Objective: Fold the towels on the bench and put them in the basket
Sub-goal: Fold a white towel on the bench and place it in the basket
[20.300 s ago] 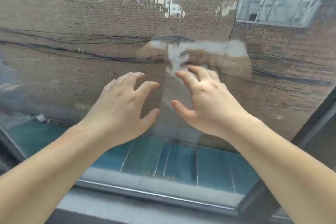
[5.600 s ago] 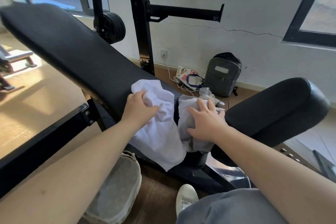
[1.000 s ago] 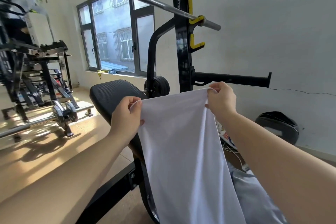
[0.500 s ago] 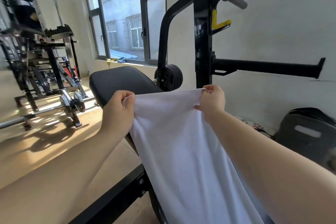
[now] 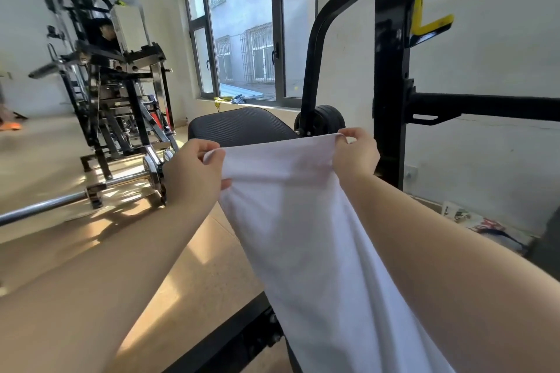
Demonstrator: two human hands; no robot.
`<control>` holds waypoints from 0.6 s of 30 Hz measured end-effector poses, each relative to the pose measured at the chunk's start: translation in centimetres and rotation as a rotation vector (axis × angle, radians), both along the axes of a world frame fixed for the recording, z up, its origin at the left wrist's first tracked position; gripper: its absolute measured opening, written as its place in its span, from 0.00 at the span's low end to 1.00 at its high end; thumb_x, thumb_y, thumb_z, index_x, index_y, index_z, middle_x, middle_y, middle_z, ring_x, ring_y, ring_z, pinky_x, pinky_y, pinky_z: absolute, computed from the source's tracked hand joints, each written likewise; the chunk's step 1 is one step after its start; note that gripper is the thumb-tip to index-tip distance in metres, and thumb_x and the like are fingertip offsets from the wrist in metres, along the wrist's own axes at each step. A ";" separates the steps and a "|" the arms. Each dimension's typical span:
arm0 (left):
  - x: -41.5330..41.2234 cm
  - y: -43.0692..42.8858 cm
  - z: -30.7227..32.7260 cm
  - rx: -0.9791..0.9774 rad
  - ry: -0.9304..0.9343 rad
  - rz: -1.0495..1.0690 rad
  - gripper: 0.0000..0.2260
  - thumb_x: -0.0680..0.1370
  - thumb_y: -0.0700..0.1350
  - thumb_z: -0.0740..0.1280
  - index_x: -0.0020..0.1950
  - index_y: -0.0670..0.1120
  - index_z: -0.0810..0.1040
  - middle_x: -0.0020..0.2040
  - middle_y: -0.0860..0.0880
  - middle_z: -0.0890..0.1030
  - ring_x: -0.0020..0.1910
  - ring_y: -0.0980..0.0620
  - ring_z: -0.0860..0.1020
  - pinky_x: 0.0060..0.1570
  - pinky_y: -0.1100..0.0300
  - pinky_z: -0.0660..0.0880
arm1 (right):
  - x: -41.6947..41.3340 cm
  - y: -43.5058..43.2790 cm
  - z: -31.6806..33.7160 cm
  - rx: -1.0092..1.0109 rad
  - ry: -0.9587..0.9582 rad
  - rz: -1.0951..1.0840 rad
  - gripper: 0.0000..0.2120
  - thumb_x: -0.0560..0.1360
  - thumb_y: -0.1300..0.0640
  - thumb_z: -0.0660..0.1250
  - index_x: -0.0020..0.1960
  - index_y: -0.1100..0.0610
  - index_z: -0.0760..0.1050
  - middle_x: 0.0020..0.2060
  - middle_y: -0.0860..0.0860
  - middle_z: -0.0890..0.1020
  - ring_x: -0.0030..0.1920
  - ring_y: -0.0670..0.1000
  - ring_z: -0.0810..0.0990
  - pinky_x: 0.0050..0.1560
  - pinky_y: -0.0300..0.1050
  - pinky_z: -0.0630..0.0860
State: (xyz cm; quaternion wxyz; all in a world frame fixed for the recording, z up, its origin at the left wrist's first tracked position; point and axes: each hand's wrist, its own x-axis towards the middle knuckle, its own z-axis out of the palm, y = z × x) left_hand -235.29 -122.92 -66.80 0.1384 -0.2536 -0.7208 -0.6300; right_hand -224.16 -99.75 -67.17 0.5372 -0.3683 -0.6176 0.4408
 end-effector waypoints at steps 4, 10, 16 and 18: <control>-0.5 0.2 0.1 -0.022 -0.013 0.001 0.05 0.81 0.45 0.68 0.56 0.47 0.80 0.48 0.57 0.76 0.30 0.53 0.82 0.31 0.54 0.83 | -1.1 0.5 0.5 -0.023 0.028 0.011 0.07 0.81 0.55 0.63 0.51 0.46 0.78 0.42 0.45 0.81 0.47 0.54 0.84 0.53 0.53 0.82; -1.1 0.6 0.2 -0.040 -0.001 0.005 0.03 0.82 0.42 0.66 0.54 0.48 0.76 0.47 0.58 0.74 0.25 0.54 0.81 0.24 0.60 0.78 | -2.8 1.3 0.7 0.023 -0.059 0.078 0.09 0.80 0.54 0.63 0.55 0.49 0.80 0.49 0.49 0.84 0.51 0.55 0.83 0.56 0.54 0.81; -2.7 0.1 0.9 -0.177 0.121 0.099 0.13 0.82 0.38 0.62 0.55 0.46 0.86 0.52 0.50 0.83 0.39 0.43 0.84 0.37 0.59 0.80 | -4.7 1.3 1.7 0.108 -0.240 0.244 0.13 0.84 0.56 0.56 0.60 0.51 0.78 0.57 0.51 0.84 0.56 0.55 0.80 0.55 0.45 0.76; -3.6 -0.2 0.7 -0.262 0.193 0.144 0.14 0.81 0.37 0.61 0.59 0.45 0.85 0.58 0.44 0.84 0.54 0.41 0.82 0.56 0.50 0.79 | -5.1 1.1 1.1 0.113 -0.388 0.341 0.17 0.85 0.56 0.54 0.71 0.53 0.72 0.64 0.54 0.79 0.60 0.56 0.76 0.58 0.43 0.69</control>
